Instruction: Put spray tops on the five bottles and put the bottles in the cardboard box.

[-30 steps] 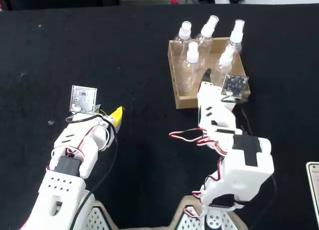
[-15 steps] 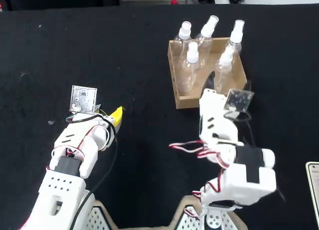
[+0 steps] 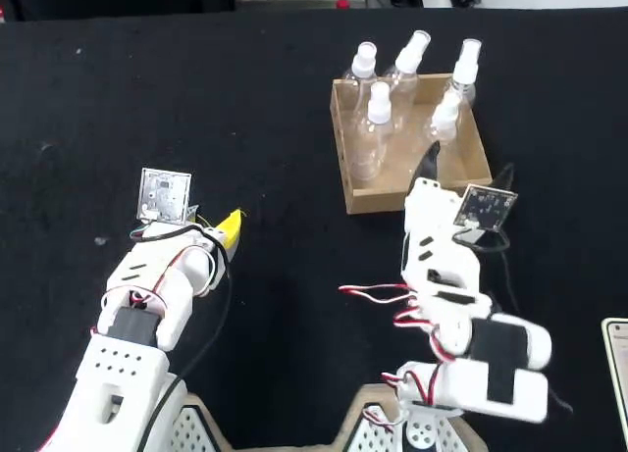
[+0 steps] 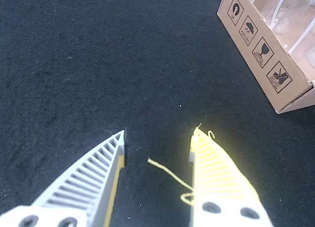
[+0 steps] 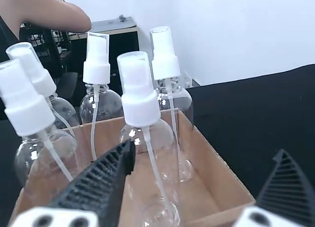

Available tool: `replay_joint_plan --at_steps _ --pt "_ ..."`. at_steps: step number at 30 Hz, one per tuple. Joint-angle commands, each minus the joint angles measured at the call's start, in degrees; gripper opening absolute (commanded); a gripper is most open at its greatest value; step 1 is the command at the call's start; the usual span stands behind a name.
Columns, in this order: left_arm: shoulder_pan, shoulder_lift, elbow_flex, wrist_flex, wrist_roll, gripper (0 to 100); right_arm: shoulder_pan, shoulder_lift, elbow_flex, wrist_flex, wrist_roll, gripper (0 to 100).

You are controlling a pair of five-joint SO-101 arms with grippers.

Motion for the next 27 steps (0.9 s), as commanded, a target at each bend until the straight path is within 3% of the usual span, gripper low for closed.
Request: replay_joint_plan --at_steps 1,11,15,20,27 --pt "-0.6 -1.0 -0.3 -1.3 0.3 21 1.2 -7.7 0.8 5.6 0.4 37.8" --pt "-0.6 -1.0 -0.2 -1.3 0.3 21 1.2 -30.3 0.2 45.4 0.5 37.8" --pt "-0.6 -1.0 -0.2 -1.3 0.3 21 0.9 -40.5 2.9 56.4 0.5 37.8" --pt "-0.6 -1.0 -0.2 -1.3 0.3 21 -0.2 -50.3 7.9 64.9 0.4 37.8" --pt "-0.3 -1.0 -0.2 -1.3 0.3 21 -0.6 -57.9 13.1 66.3 0.4 37.8"
